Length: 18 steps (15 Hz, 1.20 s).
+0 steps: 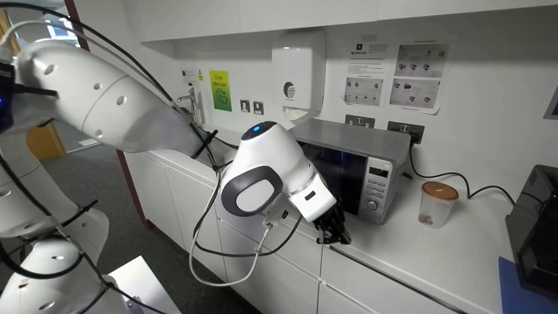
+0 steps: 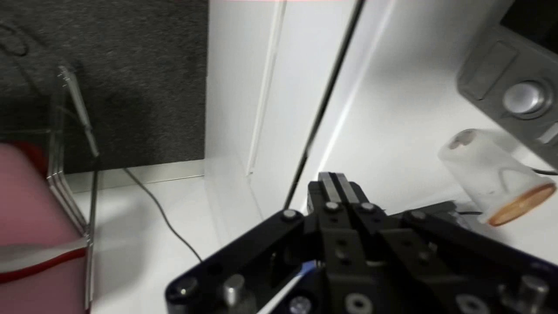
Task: Press a button on the microwave.
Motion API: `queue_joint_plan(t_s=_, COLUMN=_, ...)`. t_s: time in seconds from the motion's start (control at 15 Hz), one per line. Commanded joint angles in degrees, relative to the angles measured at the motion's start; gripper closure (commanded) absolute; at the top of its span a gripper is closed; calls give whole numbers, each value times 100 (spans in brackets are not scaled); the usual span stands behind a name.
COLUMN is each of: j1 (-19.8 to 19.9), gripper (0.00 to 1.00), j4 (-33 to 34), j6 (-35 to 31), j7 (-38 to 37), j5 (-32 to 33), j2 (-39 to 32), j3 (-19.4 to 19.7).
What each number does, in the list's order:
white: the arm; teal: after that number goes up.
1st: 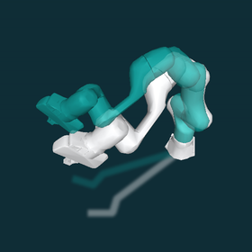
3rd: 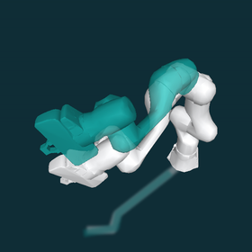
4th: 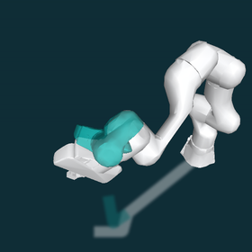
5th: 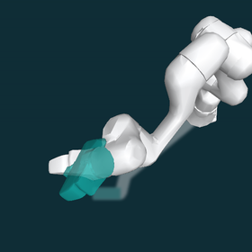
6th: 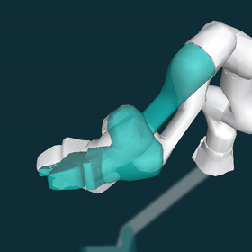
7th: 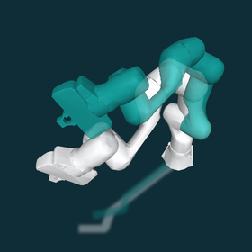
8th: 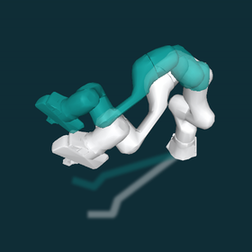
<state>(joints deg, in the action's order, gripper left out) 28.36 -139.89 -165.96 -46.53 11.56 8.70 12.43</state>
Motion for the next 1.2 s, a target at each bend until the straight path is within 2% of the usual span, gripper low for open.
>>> queue_joint_plan(t_s=0.0, j1=314, gripper=100, j4=39, j6=1581, j7=-401, j5=953, j2=850, j3=-378)
queue_joint_plan(t_s=0.07, j1=174, gripper=100, j4=110, j6=2050, j7=-302, j5=913, j2=1015, j3=-357)
queue_joint_plan(t_s=0.4, j1=-645, gripper=100, j4=609, j6=3940, j7=889, j5=-453, j2=1247, j3=-140)
queue_joint_plan(t_s=0.67, j1=-913, gripper=100, j4=1159, j6=5195, j7=1793, j5=-1341, j2=991, j3=53)
queue_joint_plan(t_s=0.8, j1=-913, gripper=100, j4=1290, j6=5557, j7=2094, j5=-1356, j2=914, j3=58)
queue_joint_plan(t_s=1.13, j1=-959, gripper=100, j4=1324, j6=5808, j7=3121, j5=-1310, j2=922, j3=164)
